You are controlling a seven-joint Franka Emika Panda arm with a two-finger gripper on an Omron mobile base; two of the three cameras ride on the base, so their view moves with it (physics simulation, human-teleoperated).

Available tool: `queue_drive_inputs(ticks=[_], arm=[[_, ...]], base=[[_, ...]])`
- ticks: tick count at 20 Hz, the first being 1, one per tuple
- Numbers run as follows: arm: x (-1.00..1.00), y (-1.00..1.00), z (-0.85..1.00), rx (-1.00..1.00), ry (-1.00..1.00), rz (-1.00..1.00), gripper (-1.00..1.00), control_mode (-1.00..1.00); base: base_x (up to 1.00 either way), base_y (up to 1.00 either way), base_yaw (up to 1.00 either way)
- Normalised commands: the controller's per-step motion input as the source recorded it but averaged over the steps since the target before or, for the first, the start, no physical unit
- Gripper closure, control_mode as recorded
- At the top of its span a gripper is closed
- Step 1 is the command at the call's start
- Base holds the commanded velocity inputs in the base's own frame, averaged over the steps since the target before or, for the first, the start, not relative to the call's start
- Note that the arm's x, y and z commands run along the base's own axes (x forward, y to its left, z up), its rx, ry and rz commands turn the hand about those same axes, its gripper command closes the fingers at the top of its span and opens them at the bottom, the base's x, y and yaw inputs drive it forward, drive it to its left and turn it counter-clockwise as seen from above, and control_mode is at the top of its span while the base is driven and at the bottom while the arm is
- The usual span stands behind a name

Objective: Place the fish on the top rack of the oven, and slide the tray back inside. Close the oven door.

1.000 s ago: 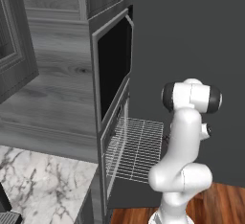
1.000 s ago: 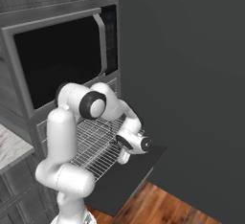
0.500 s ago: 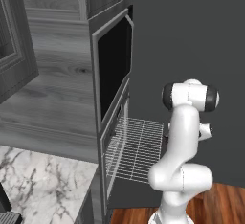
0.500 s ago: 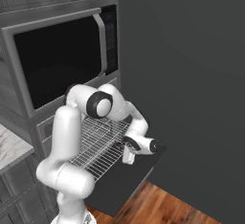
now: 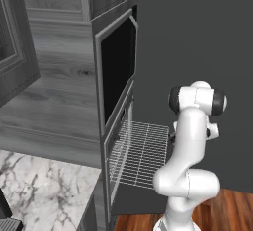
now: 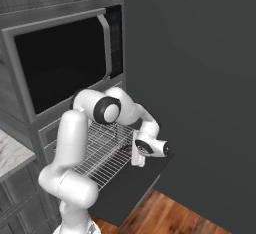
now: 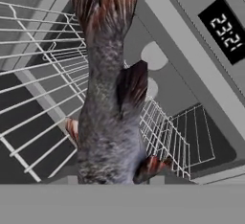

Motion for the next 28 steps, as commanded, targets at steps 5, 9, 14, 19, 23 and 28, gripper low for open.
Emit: queue_drive_inputs(ticks=[5,9,14,19,23,28], arm=[[0.01,0.58,0.00,-0.02,-0.02,0.02,1.00,-1.00],[0.23,0.78,0.00,-0.06,0.00,0.00,1.00,-1.00],[0.39,0.54,0.00,-0.02,0.01,0.00,1.00,-1.00],[0.41,0.10,-0.17,-0.06,0.10,0.00,1.00,-1.00],[0.25,0.00,-0.39,-0.09,0.03,0.01,1.00,-1.00],[0.26,0.00,-0.58,-0.08,0.00,0.07,-1.00,-1.00]], base=[[0.00,0.00,0.00],[0.00,0.00,0.00],[0.00,0.00,0.00],[0.00,0.00,0.00],[0.00,0.00,0.00],[0.00,0.00,0.00]])
